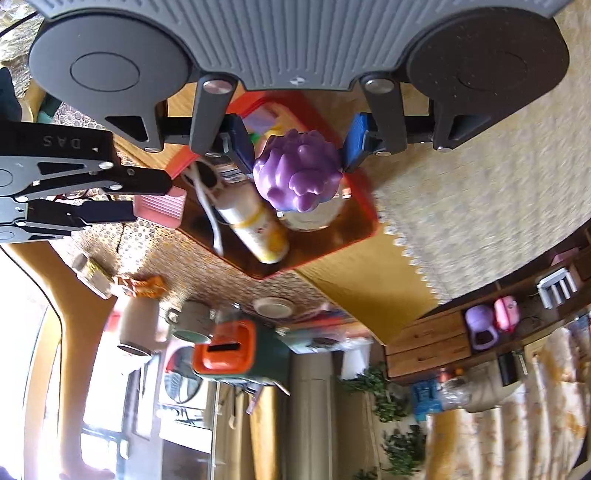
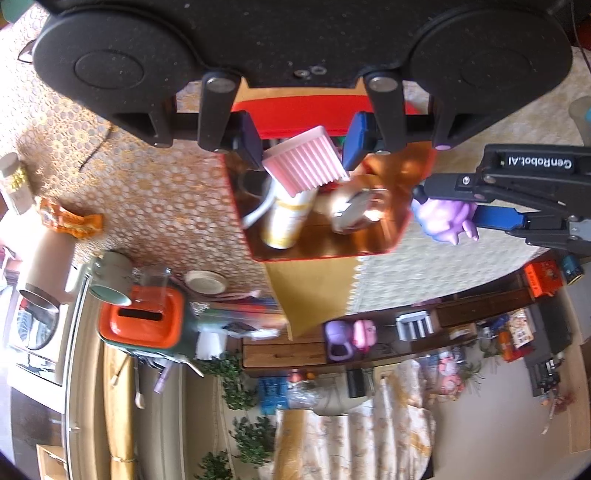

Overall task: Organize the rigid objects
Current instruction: 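Carry the spiky toy and pink soap dish with both tools over the red tin, then lower both tools into the red tin and open them to drop toy and dish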

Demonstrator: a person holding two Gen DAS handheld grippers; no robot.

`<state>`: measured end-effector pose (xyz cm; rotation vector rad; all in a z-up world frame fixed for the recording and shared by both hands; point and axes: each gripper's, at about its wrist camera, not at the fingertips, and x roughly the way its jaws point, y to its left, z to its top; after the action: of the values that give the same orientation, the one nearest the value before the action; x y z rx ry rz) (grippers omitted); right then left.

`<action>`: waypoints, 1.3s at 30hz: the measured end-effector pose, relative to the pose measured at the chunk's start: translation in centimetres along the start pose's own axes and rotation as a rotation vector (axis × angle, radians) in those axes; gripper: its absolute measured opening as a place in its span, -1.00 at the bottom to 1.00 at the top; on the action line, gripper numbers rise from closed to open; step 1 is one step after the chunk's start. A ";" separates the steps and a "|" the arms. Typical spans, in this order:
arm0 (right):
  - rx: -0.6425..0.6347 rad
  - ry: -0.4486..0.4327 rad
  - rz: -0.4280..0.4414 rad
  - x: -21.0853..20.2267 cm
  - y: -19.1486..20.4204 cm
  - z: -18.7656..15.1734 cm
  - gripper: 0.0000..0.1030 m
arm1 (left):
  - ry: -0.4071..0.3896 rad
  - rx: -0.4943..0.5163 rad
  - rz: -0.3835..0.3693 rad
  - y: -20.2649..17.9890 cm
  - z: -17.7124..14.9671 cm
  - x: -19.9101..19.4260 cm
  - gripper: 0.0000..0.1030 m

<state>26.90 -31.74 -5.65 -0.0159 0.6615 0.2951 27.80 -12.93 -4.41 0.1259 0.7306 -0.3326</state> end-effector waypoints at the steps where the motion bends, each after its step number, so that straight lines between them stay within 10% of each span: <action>1: 0.000 0.002 -0.010 0.2 -0.4 0.0 -0.09 | 0.006 0.003 -0.006 -0.4 0.2 0.5 0.00; 18: -0.063 0.046 -0.013 3.9 -1.3 0.0 -0.09 | 0.140 -0.034 -0.014 -1.1 0.6 7.3 0.00; 39: -0.039 0.048 0.007 3.2 -1.1 0.0 0.14 | 0.116 -0.031 -0.007 -1.3 0.3 6.1 0.15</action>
<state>29.56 -31.95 -7.71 -0.0581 0.7030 0.3148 31.79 -15.82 -8.33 0.1142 0.8505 -0.3224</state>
